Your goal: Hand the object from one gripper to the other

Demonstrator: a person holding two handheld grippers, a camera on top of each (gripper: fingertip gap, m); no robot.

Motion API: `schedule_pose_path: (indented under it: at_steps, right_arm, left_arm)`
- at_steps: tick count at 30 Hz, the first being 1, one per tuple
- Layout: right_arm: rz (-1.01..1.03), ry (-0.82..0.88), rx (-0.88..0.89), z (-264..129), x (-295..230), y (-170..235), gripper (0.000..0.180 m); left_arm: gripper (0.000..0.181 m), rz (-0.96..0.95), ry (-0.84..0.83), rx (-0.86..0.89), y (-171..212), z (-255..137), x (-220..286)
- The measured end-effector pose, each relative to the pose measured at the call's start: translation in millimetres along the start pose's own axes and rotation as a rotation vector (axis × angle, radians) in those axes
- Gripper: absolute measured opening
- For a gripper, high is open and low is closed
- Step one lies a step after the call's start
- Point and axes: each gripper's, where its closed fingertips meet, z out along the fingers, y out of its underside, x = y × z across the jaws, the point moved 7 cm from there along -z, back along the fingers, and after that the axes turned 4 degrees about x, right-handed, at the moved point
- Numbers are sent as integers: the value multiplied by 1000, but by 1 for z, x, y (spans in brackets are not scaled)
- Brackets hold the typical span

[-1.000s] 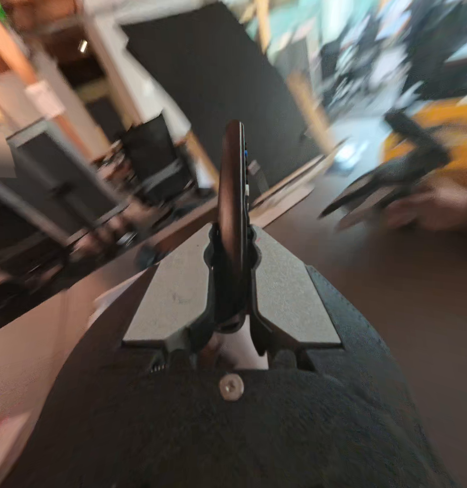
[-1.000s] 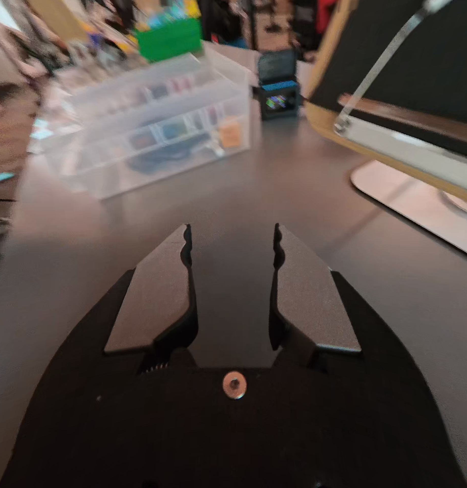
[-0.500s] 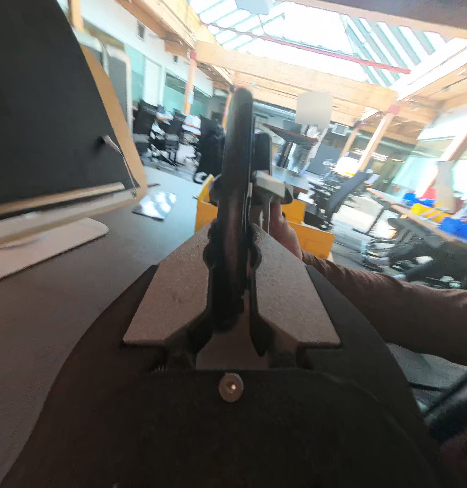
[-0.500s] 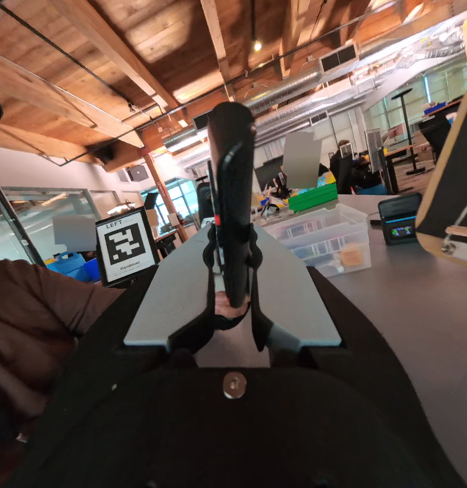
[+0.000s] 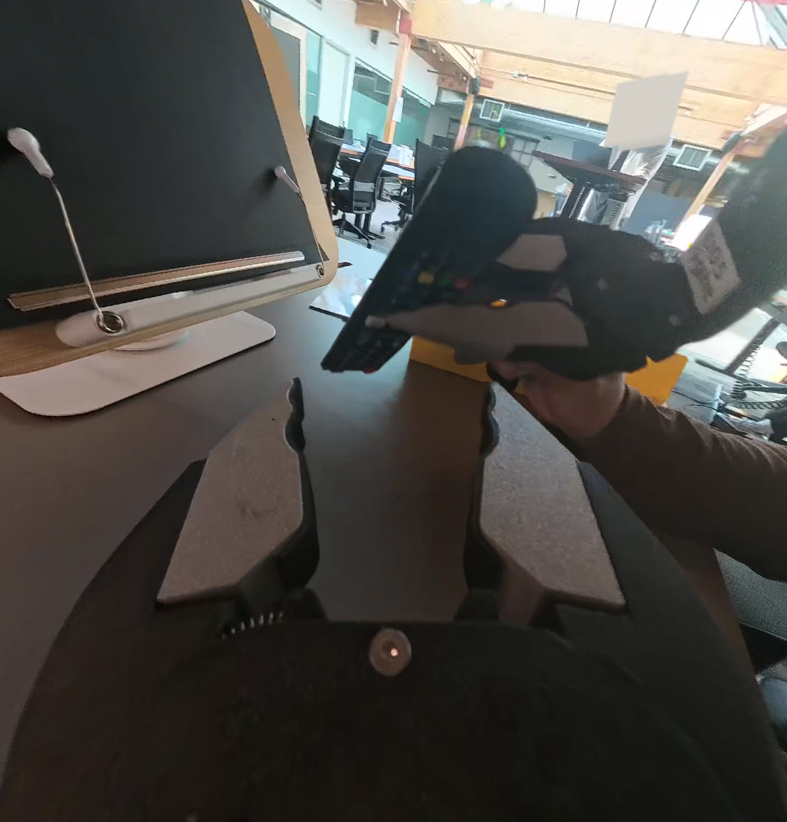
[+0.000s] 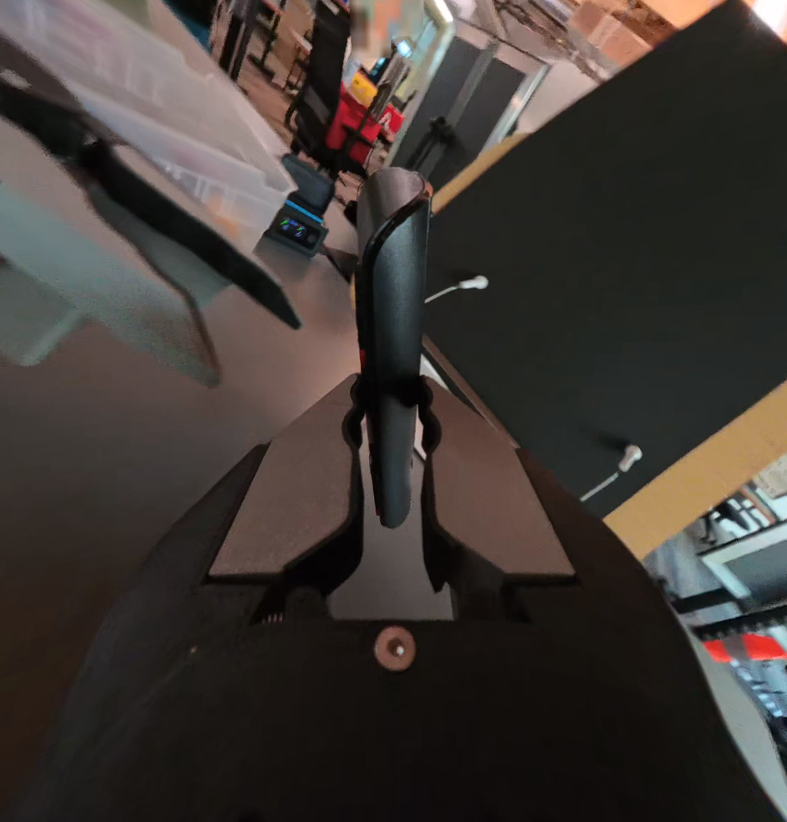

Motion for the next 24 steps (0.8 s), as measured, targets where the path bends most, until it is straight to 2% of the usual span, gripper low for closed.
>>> schedule_pose_path:
  at_steps: [6, 9, 12, 15, 20, 24]
  right_arm:
    - [-327, 49, -114, 12, -33, -3, 20]
    - [-354, 34, -117, 15, -46, -9, 20]
    - [-375, 3, -112, 18, -58, -15, 20]
    - [-444, 51, -134, 21, -62, -13, 21]
    - [-333, 22, -57, 19, -62, -17, 22]
    - [-230, -25, -42, 17, -60, -17, 36]
  left_arm:
    - [72, 52, -61, 75, -4, -5, 0]
    - [72, 48, -20, 62, -2, -2, 5]
    - [61, 102, -23, 42, 0, 0, 8]
    - [64, 93, -35, 30, 2, 0, 7]
    - [60, 141, -49, 52, -5, -4, 7]
    - [59, 130, -77, 115, -13, -12, 2]
